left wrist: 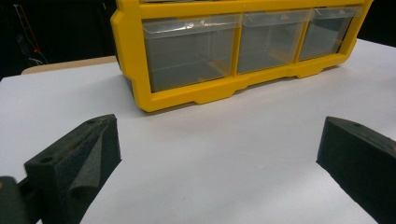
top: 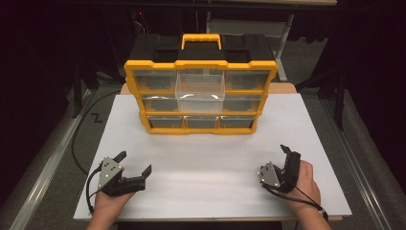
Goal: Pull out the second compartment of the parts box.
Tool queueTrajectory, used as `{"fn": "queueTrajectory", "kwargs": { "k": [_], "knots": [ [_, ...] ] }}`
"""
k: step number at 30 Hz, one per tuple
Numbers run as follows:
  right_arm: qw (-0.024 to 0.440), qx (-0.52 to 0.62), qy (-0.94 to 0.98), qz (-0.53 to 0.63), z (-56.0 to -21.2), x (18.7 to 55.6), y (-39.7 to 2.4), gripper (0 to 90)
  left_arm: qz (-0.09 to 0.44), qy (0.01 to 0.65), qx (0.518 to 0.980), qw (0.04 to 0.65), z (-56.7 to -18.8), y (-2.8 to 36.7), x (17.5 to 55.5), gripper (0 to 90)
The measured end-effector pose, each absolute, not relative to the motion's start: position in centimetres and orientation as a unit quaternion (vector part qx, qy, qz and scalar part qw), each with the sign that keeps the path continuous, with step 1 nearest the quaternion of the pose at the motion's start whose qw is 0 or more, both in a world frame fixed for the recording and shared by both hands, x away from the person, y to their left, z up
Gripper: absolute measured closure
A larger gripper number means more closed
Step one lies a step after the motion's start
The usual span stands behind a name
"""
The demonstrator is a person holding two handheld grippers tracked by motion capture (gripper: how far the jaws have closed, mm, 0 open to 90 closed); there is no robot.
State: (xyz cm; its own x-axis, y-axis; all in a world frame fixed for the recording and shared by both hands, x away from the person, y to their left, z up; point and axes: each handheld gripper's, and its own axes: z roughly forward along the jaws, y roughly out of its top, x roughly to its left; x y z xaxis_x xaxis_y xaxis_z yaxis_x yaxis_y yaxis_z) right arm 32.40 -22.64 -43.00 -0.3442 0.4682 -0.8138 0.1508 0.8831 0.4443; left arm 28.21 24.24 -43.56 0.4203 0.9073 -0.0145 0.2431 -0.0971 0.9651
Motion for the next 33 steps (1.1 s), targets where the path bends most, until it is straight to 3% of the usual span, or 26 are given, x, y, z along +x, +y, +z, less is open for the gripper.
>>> {"fn": "queueTrajectory", "kwargs": {
  "k": [6, 13, 22, 33],
  "knots": [
    [0.477, 0.300, 0.792, 0.236, -42.9, 32.6, -23.6, 1.3, 0.326, 0.431, 0.666, 0.514, -43.6, 24.2, 28.3, 0.4],
    [0.360, 0.399, 0.741, 0.404, -42.0, 32.3, -25.5, 1.2, 0.325, 0.433, 0.663, 0.517, -43.5, 24.3, 28.4, 0.4],
    [0.289, 0.459, 0.650, 0.532, -41.8, 31.9, -26.9, 1.1, 0.319, 0.430, 0.666, 0.520, -43.6, 24.2, 28.5, 0.4],
    [0.340, 0.406, 0.685, 0.500, -41.7, 31.7, -26.3, 1.2, 0.315, 0.434, 0.666, 0.518, -43.6, 24.2, 28.4, 0.4]
  ]
}}
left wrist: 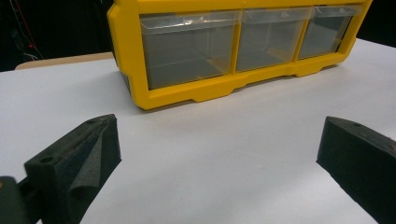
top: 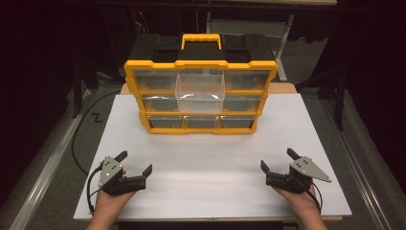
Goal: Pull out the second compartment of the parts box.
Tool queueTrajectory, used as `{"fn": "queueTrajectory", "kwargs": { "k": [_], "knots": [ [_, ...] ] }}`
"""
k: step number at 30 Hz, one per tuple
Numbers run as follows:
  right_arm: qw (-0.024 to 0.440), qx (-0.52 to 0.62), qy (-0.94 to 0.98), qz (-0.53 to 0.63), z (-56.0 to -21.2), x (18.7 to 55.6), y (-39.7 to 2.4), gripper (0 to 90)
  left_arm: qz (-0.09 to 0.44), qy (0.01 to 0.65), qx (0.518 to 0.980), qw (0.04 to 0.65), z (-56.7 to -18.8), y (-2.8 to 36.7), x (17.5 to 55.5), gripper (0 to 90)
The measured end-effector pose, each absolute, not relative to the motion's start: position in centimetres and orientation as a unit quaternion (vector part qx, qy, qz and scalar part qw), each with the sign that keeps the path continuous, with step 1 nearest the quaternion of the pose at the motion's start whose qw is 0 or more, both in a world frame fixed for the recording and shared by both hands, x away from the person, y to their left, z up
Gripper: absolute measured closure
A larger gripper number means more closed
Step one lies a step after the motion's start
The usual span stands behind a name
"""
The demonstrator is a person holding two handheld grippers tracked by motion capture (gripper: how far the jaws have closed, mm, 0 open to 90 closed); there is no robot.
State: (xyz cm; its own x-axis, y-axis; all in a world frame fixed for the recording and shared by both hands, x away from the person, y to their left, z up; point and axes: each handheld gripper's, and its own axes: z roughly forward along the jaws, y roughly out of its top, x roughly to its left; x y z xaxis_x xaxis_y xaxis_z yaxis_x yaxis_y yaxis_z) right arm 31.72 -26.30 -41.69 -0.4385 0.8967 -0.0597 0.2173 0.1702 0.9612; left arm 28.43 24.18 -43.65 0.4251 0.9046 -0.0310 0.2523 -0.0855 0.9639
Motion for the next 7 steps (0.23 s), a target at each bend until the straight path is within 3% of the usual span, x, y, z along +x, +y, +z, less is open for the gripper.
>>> {"fn": "queueTrajectory", "kwargs": {
  "k": [7],
  "knots": [
    [0.329, 0.413, 0.694, 0.490, -41.99, 31.92, -26.24, 1.1, 0.315, 0.433, 0.666, 0.519, -43.66, 24.20, 28.43, 0.4]
  ]
}}
